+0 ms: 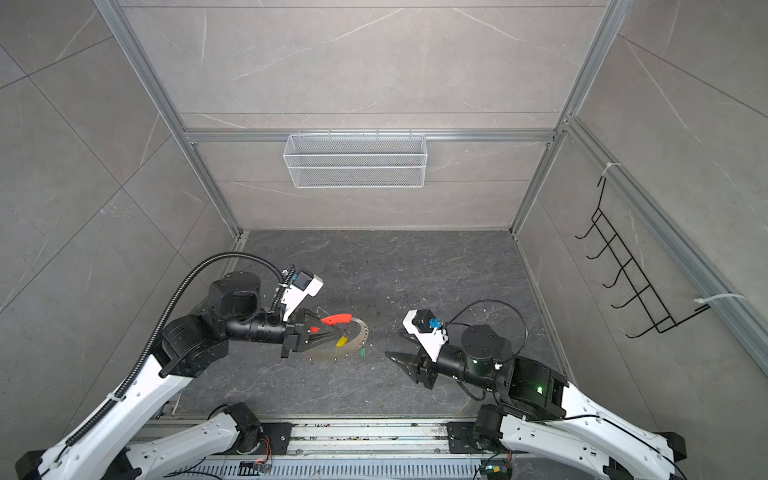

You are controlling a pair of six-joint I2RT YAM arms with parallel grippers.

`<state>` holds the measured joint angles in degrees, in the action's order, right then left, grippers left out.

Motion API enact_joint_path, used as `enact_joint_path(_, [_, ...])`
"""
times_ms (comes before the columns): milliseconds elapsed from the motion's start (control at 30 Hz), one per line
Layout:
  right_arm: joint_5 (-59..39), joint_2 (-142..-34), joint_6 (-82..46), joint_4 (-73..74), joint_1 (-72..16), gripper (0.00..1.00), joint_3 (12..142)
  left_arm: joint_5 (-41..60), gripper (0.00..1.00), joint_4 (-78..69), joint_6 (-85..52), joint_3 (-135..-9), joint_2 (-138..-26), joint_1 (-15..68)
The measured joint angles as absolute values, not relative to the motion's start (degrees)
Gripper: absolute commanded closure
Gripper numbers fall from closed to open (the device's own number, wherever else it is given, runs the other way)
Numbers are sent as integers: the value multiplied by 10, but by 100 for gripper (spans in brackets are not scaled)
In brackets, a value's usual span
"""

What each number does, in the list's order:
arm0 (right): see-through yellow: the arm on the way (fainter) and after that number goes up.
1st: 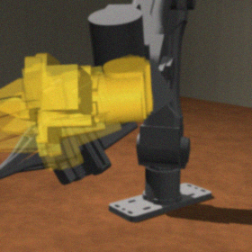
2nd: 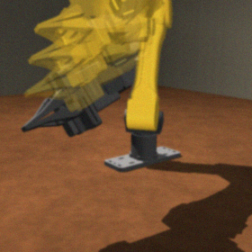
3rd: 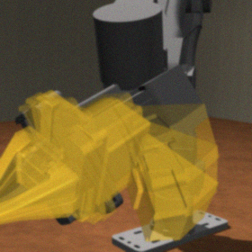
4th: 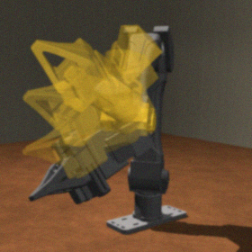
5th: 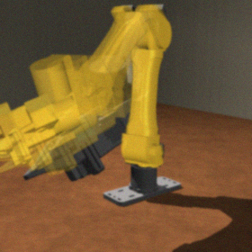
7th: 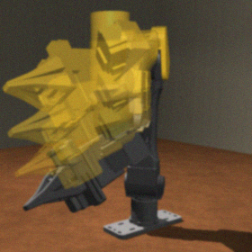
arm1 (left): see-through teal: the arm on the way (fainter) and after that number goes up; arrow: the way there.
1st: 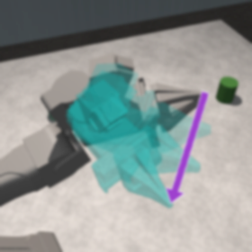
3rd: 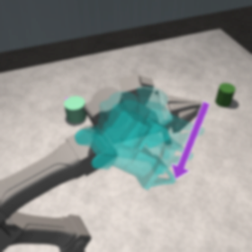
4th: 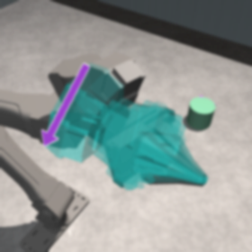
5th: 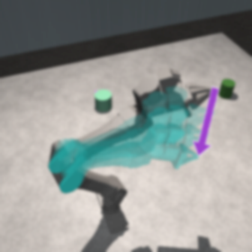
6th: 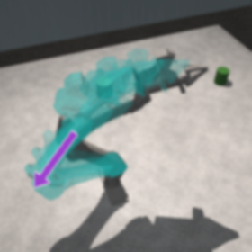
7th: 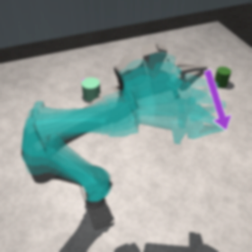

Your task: Remove the keys from the keyring

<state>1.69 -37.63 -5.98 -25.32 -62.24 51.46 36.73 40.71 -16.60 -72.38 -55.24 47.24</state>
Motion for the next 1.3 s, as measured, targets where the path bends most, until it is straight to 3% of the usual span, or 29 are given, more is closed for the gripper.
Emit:
enact_joint_path(200, [92, -387, -93, -222, -622, 46, 485, 100, 100, 528, -104, -821, -672, 701])
enact_joint_path(400, [111, -331, -106, -209, -622, 46, 444, -98, 100, 592, -60, -836, -739, 764])
enact_joint_path(533, [86, -316, -107, -207, -622, 46, 443, -180, 100, 605, -26, -836, -745, 804])
enact_joint_path(933, [-25, -385, -89, -209, -622, 60, 441, -196, 100, 593, 39, -827, -683, 813])
enact_joint_path(1300, [-56, -412, -69, -181, -622, 54, 418, -194, 100, 597, 39, -827, -681, 813])
